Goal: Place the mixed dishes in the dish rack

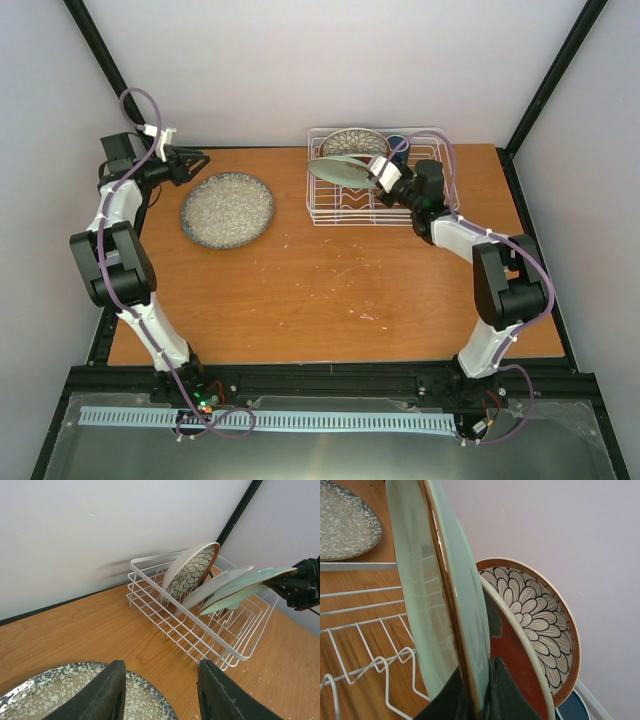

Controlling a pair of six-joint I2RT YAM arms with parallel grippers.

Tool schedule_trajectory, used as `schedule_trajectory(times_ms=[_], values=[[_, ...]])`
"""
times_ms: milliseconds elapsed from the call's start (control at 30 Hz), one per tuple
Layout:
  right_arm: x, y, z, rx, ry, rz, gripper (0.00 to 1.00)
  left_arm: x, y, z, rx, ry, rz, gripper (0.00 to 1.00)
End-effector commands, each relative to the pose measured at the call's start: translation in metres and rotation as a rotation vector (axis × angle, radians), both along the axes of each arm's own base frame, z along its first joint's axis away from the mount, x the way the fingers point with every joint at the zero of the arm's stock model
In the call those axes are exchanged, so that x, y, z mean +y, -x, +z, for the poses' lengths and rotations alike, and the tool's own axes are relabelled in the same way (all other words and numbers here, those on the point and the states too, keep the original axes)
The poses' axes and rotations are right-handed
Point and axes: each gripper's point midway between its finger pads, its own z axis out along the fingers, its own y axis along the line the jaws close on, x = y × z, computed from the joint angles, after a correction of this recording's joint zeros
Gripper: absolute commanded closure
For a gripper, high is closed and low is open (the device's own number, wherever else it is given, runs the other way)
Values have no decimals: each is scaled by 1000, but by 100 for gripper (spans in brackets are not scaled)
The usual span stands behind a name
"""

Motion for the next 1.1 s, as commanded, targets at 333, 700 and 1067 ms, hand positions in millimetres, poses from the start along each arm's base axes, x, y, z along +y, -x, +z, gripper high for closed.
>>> schedule_trajectory(times_ms=[333,700,1067], values=[[-27,-24,39,-177,54,6,97,3,-5,-5,11,1,1,60],[-22,-25,32,-117,-14,88,97,4,-7,-8,20,1,4,60],[-10,-24,11,-25,-19,142,97,6,-9,-25,71,-15,17,59]])
